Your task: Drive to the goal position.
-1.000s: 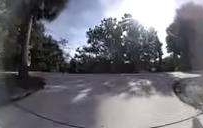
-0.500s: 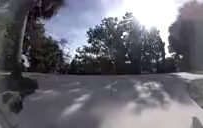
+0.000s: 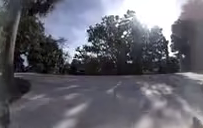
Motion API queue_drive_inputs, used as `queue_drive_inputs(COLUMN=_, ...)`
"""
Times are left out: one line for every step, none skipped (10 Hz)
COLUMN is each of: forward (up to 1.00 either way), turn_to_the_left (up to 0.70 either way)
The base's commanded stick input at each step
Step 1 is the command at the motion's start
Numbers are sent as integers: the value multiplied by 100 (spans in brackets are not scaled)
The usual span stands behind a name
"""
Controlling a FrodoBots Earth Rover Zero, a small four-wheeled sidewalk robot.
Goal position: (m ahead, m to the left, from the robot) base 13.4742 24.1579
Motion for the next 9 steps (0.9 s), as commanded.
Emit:
queue_drive_inputs(forward=85, turn_to_the_left=0)
queue_drive_inputs(forward=85, turn_to_the_left=0)
queue_drive_inputs(forward=85, turn_to_the_left=0)
queue_drive_inputs(forward=85, turn_to_the_left=0)
queue_drive_inputs(forward=85, turn_to_the_left=1)
queue_drive_inputs(forward=85, turn_to_the_left=13)
queue_drive_inputs(forward=85, turn_to_the_left=26)
queue_drive_inputs(forward=85, turn_to_the_left=34)
queue_drive_inputs(forward=85, turn_to_the_left=34)
